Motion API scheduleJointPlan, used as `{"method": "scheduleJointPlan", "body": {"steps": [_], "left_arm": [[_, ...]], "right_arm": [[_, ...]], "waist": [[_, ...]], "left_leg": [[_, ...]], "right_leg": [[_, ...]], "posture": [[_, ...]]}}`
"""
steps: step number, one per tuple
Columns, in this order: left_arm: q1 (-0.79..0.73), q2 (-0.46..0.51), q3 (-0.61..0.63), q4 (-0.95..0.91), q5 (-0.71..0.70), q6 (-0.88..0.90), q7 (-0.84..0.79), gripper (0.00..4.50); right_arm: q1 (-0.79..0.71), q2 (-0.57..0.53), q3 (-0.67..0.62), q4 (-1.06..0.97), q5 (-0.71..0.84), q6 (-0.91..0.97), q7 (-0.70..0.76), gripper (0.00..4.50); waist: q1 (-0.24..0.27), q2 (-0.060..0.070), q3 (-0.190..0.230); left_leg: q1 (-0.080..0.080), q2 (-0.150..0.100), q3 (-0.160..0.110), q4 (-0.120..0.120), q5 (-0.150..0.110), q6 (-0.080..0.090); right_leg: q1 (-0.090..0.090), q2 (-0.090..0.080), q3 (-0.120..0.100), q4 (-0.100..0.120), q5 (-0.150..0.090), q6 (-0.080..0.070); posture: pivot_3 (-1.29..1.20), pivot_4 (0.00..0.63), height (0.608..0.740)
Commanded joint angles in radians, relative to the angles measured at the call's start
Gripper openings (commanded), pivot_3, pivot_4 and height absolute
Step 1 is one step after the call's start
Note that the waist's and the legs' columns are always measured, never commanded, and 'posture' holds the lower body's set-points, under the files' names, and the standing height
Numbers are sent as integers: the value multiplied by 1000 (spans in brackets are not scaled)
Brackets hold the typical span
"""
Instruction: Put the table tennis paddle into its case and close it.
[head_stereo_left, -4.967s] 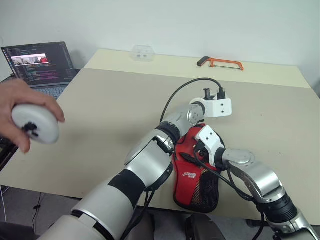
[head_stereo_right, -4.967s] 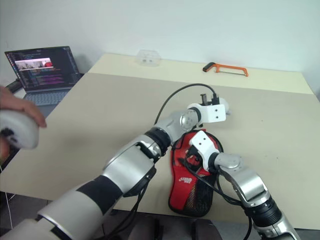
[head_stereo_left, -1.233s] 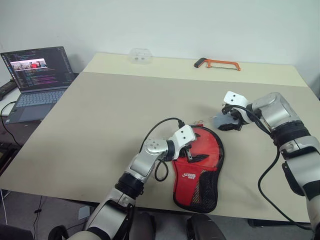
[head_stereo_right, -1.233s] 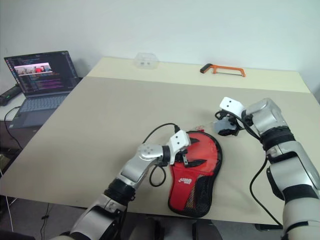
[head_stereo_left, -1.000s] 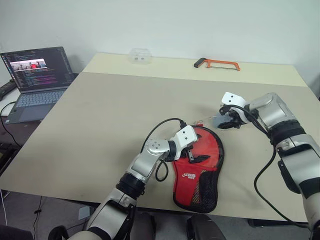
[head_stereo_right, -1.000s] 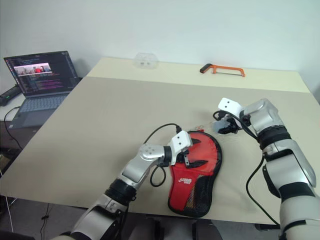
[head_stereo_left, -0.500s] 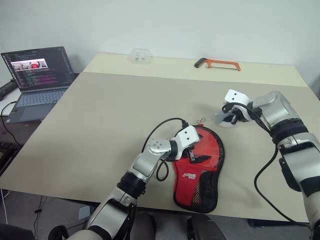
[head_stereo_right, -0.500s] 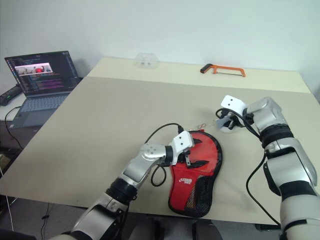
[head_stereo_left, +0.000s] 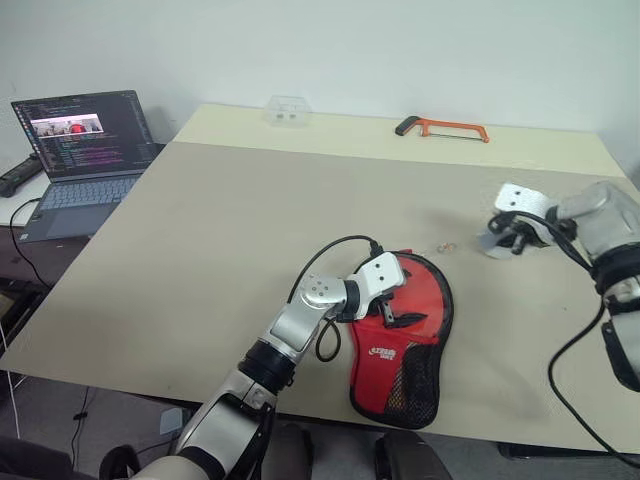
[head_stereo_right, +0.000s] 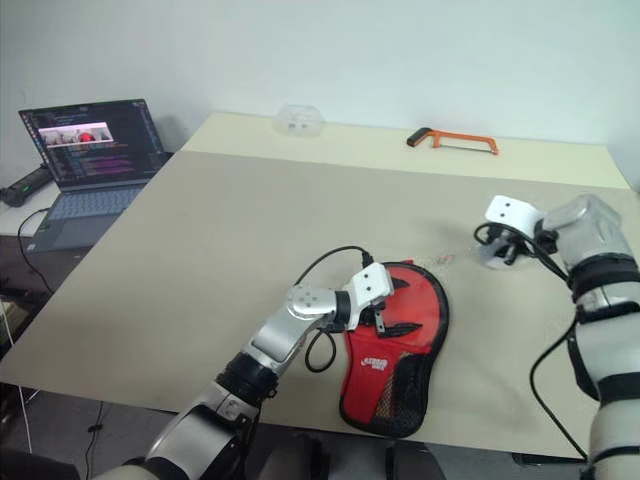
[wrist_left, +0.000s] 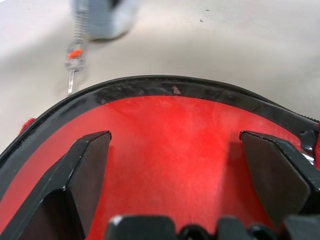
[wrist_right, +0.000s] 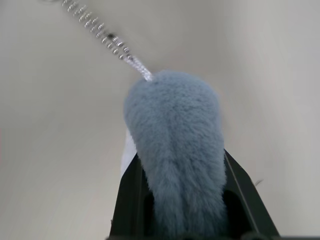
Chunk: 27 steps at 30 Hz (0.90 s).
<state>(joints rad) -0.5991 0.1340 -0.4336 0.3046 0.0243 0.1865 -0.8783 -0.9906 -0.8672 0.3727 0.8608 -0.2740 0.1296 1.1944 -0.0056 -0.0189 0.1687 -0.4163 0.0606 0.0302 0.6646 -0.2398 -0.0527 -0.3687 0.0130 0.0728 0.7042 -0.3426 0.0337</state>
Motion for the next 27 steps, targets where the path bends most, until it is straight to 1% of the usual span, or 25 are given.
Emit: {"method": "scheduleJointPlan", "body": {"steps": [1,3,5,8,10,13,16,27], "left_arm": [[17,21,-31,53,41,11,0,4500],[13,22,-31,60,41,8,0,4500],[11,24,-32,65,42,5,0,4500],[8,24,-35,72,42,0,1,4500],[7,24,-40,73,43,0,-2,4500],[9,24,-47,72,43,0,-8,4500],[9,28,-52,75,47,-2,-11,4500],[-4,34,-67,98,54,-7,-10,4500]], "right_arm": [[86,-119,-51,-213,62,-25,162,459],[181,-187,-80,-380,131,-2,270,458],[284,-252,-108,-542,187,31,340,455],[406,-311,-155,-723,269,94,384,439],[470,-337,-178,-818,314,145,391,438],[558,-379,-190,-907,332,161,377,438],[644,-414,-204,-998,360,177,372,438],[947,-520,-306,-1365,566,215,399,419]], "waist": [[4,3,-2],[8,3,-2],[5,4,-2],[2,4,-2],[0,4,-3],[-1,4,-3],[0,4,-3],[1,4,-3]], "left_leg": [[0,0,0,-1,0,0],[-1,0,0,-2,0,0],[0,1,-1,-3,0,0],[1,0,-1,-3,0,0],[3,0,-2,-2,0,0],[7,0,-2,-3,0,0],[7,0,-2,-3,-1,0],[7,1,-4,-4,-1,0]], "right_leg": [[0,0,0,-1,0,0],[2,0,-1,-5,0,0],[5,0,-1,-8,0,0],[6,0,-1,-8,0,0],[8,0,-1,-8,0,0],[12,0,-1,-9,0,0],[15,0,-2,-12,0,0],[17,1,-3,-16,0,0]], "posture": [[0,150,740],[0,150,740],[0,150,740],[0,150,740],[0,150,740],[0,150,740],[0,150,740],[0,150,740]]}}
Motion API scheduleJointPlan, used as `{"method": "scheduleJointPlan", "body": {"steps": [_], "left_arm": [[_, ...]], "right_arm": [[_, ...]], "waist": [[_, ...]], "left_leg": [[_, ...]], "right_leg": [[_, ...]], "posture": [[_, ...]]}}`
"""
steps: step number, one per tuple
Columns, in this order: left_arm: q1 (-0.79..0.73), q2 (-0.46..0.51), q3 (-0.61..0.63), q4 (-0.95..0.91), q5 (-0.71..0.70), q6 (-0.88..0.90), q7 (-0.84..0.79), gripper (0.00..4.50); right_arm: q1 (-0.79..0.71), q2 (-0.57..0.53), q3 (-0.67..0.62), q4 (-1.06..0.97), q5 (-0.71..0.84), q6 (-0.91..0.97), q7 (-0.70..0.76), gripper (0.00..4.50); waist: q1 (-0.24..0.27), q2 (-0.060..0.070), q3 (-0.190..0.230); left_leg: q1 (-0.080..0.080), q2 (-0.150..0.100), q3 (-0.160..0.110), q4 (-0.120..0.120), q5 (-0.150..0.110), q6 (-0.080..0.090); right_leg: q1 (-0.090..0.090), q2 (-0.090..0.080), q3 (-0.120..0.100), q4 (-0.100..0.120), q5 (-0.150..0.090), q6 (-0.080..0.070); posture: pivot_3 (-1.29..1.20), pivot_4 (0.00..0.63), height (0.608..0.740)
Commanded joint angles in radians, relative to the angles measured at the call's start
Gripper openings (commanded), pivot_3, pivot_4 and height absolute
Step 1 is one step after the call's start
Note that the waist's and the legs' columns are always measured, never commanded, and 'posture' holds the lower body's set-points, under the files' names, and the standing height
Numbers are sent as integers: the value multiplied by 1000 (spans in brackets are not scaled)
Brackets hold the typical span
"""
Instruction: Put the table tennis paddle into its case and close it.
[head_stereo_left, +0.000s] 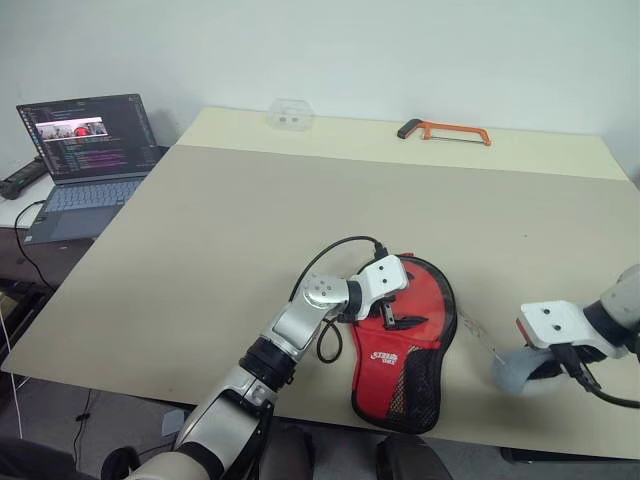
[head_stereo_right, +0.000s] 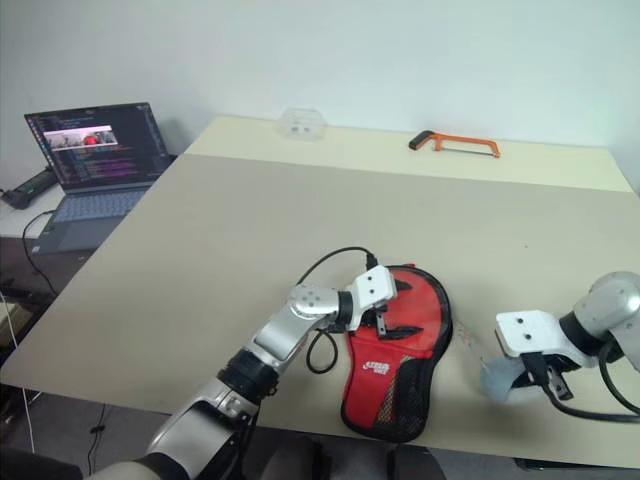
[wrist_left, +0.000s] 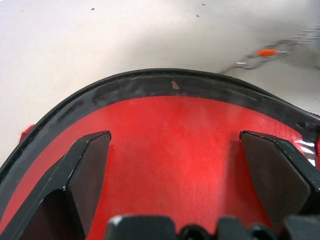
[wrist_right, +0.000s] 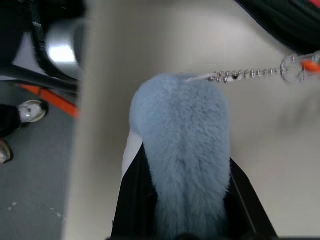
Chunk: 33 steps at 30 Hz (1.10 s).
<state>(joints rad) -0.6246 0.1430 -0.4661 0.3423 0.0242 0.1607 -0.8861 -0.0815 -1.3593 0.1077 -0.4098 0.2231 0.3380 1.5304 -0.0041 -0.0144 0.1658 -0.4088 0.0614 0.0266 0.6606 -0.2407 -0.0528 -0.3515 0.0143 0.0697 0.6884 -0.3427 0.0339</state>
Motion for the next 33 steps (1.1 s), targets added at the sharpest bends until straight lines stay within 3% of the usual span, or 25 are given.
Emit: {"method": "scheduleJointPlan", "body": {"steps": [1,9,18,26,33], "left_arm": [[22,25,-37,63,57,19,-1,4500],[22,36,-45,68,69,31,9,4500],[12,50,-47,73,72,40,12,4500],[-1,50,-45,86,80,36,16,4500],[-4,56,-36,96,80,29,26,4500]], "right_arm": [[64,-32,-46,-131,87,11,58,419],[248,-38,-33,-360,144,51,12,407],[390,-27,78,-465,55,33,-51,387],[329,-11,83,-391,21,21,-82,386],[39,55,51,-180,28,37,-89,384]], "waist": [[-1,0,0],[2,-1,0],[-2,-6,-4],[-5,-8,-4],[-19,-9,-5]], "left_leg": [[0,0,0,0,0,0],[0,0,-1,0,0,0],[1,0,-1,0,0,0],[10,0,-1,-1,-1,0],[12,1,-1,0,-1,1]], "right_leg": [[0,0,0,0,0,0],[2,0,-2,-2,0,0],[5,0,-3,-6,0,1],[13,0,-2,-7,-2,5],[15,0,0,-7,-2,4]], "posture": [[0,150,740],[0,150,740],[0,150,740],[0,150,740],[0,150,740]]}}
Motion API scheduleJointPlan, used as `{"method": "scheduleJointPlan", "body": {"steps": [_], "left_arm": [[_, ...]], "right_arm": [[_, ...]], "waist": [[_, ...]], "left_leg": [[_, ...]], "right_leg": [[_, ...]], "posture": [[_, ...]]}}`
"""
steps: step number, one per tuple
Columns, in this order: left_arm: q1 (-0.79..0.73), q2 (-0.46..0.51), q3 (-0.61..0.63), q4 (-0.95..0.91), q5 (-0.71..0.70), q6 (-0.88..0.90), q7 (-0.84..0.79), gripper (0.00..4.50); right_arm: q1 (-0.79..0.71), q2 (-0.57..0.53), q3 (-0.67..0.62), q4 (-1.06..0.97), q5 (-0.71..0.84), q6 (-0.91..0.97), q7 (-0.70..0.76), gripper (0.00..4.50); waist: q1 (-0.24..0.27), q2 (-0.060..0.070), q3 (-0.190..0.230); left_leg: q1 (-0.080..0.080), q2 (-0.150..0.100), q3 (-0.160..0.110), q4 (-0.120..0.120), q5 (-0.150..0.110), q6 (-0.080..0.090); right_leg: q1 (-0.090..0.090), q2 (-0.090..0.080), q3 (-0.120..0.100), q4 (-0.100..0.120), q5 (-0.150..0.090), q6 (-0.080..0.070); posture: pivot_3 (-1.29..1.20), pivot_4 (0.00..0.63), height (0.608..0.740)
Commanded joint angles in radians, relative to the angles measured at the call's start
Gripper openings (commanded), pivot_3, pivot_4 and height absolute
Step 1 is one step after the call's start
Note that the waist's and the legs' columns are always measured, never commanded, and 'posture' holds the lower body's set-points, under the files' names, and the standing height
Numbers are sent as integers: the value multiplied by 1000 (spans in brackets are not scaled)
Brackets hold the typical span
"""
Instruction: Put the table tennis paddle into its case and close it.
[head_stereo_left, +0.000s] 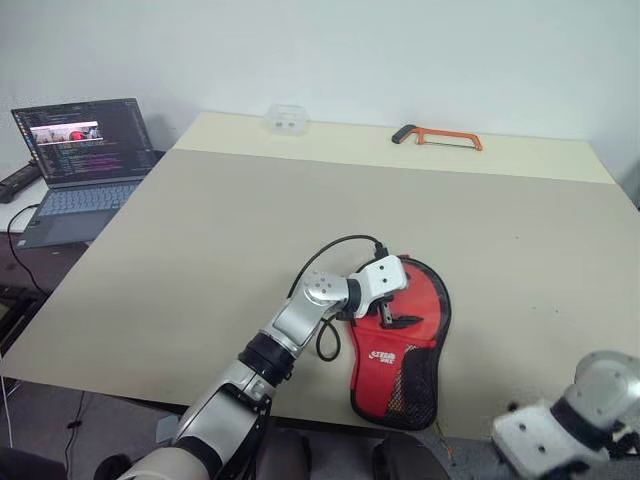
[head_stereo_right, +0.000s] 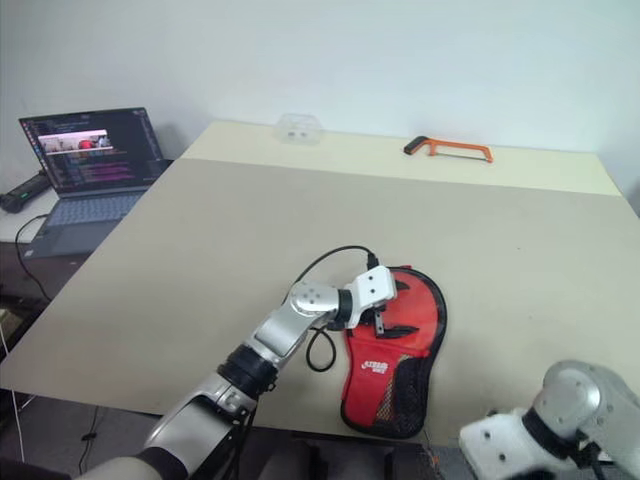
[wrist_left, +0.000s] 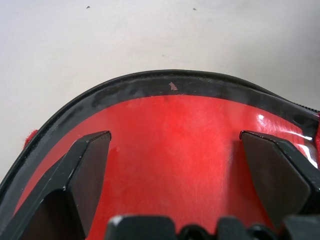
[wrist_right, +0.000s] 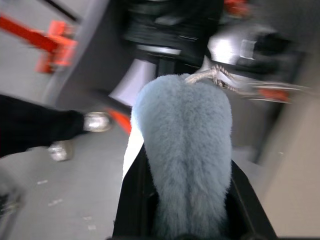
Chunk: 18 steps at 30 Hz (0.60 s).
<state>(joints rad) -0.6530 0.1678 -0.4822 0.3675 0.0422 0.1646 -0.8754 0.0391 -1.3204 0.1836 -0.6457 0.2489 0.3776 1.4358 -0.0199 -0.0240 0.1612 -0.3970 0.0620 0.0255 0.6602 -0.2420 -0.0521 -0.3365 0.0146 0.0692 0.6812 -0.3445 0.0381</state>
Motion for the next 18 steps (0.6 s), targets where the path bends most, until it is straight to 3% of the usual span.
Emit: {"method": "scheduleJointPlan", "body": {"steps": [1,5,11,17,18], "left_arm": [[25,32,-19,69,61,26,17,4500],[23,33,-14,66,58,29,18,4500],[19,45,6,53,48,36,16,4500],[16,74,65,-47,-21,59,-42,4500],[14,82,82,-82,-48,74,-62,4500]], "right_arm": [[-118,25,-17,81,-2,-3,10,384],[-201,62,45,178,-79,-39,2,384],[-237,83,74,245,-125,-92,32,2333],[-305,52,-12,305,-51,-96,96,4336],[-319,44,-41,314,-19,-82,113,4425]], "waist": [[-6,0,0],[-7,0,0],[-7,0,0],[-14,2,1],[-14,2,2]], "left_leg": [[0,0,0,0,0,0],[-1,0,0,0,0,0],[-1,0,0,0,-1,2],[-1,1,0,-1,-1,2],[-1,1,0,-1,-1,2]], "right_leg": [[0,0,0,0,0,0],[0,0,0,-1,2,-4],[-1,0,1,-1,2,-4],[-1,0,1,0,2,-4],[-2,0,1,0,2,-4]], "posture": [[0,150,740],[0,150,740],[0,150,740],[0,150,740],[0,150,740]]}}
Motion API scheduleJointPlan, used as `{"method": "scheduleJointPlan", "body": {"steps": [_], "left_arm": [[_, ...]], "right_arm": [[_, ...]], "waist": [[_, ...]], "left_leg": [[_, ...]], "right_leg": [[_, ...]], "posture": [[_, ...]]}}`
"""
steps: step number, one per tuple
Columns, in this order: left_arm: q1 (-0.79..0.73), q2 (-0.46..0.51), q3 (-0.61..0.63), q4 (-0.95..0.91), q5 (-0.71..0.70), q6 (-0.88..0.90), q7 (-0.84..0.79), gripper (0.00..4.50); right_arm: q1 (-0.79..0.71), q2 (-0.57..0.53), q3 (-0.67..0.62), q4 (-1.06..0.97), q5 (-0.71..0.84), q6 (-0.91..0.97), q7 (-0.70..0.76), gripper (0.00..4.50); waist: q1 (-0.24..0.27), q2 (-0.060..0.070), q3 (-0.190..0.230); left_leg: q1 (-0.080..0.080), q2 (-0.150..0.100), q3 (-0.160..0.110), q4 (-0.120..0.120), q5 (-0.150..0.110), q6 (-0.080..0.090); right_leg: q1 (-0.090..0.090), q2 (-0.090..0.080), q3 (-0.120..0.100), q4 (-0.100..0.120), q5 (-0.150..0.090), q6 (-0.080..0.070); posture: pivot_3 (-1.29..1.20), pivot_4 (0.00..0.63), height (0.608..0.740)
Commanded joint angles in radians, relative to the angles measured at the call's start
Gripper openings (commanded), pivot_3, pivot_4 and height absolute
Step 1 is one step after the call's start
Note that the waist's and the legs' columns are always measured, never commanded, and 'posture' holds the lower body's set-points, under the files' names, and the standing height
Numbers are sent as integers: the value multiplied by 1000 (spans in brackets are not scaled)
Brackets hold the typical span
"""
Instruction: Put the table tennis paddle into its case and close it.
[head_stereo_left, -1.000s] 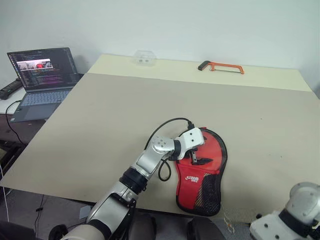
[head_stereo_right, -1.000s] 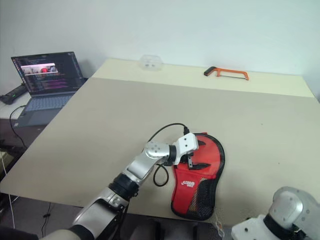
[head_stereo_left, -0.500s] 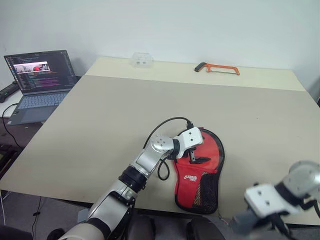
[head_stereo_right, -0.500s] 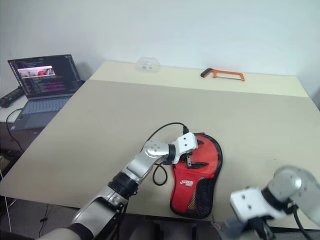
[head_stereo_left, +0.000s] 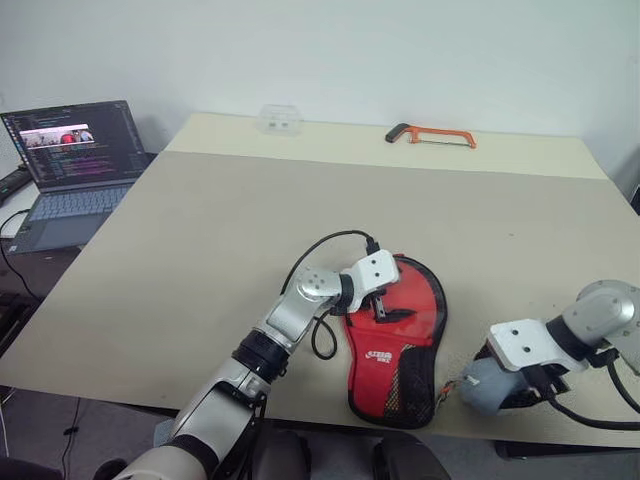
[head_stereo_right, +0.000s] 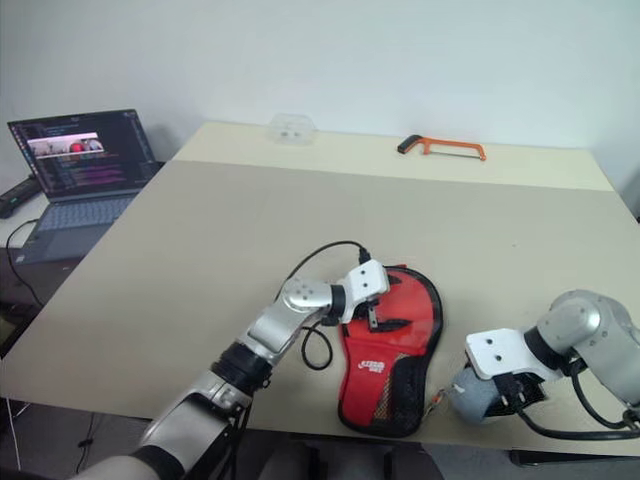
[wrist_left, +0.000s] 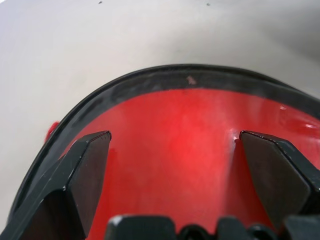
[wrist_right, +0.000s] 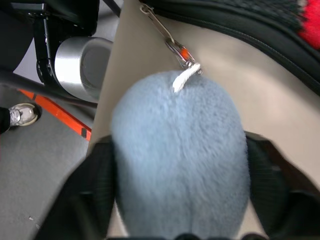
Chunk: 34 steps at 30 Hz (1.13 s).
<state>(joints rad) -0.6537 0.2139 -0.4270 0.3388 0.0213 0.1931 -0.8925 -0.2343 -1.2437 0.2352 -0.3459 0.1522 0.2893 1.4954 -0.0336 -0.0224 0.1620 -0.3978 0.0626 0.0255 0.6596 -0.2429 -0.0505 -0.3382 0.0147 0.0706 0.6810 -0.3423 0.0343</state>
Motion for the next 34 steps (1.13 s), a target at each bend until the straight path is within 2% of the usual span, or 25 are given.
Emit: {"method": "scheduleJointPlan", "body": {"steps": [1,4,7,12,15,17,22,25,29,34], "left_arm": [[12,42,43,-87,-55,62,-64,4500],[9,73,123,-236,-208,132,-160,4500],[-10,151,215,-360,-329,233,-225,4500],[-2,345,338,-485,-452,337,-309,4500],[58,508,451,-568,-552,425,-376,4500],[81,569,498,-575,-584,445,-384,4500],[152,751,662,-560,-674,514,-433,4500],[193,841,721,-499,-672,502,-473,4500],[241,914,763,-450,-663,475,-502,4500],[281,921,790,-469,-673,478,-471,4500]], "right_arm": [[-57,-41,-118,24,102,19,64,4425],[-78,-80,-215,82,212,59,111,4425],[-108,-111,-299,174,348,116,119,4425],[-133,-88,-360,287,398,156,101,4425],[-40,-73,-448,331,418,152,89,4425],[0,-59,-505,336,440,170,74,4425],[118,14,-746,342,479,189,20,4425],[190,46,-826,300,497,229,5,4425],[254,59,-860,251,507,259,10,4425],[273,72,-832,227,518,272,6,4425]], "waist": [[0,2,2],[3,4,9],[5,3,12],[2,3,13],[2,2,15],[3,2,18],[3,2,21],[4,2,21],[2,3,22],[2,4,22]], "left_leg": [[0,0,0,0,0,0],[-3,0,0,0,0,0],[-8,1,0,0,0,0],[-12,1,0,-1,0,0],[-13,1,0,-1,0,0],[-15,2,-1,-1,-1,1],[-16,2,-2,1,-1,1],[-16,2,-2,1,-1,1],[-16,1,-2,0,-1,1],[-16,1,0,1,-1,1]], "right_leg": [[0,0,0,0,0,0],[-4,0,0,0,0,0],[-7,-2,-1,0,0,0],[-13,-1,-1,1,0,-1],[-14,-2,-1,0,0,0],[-15,-2,-1,0,0,0],[-16,-3,-3,1,0,0],[-15,-3,-4,1,0,0],[-16,-2,-4,1,0,0],[-16,-3,-4,2,0,0]], "posture": [[0,150,740],[0,150,740],[0,150,740],[0,150,740],[0,150,740],[0,150,740],[0,150,740],[0,150,740],[0,150,740],[0,150,740]]}}
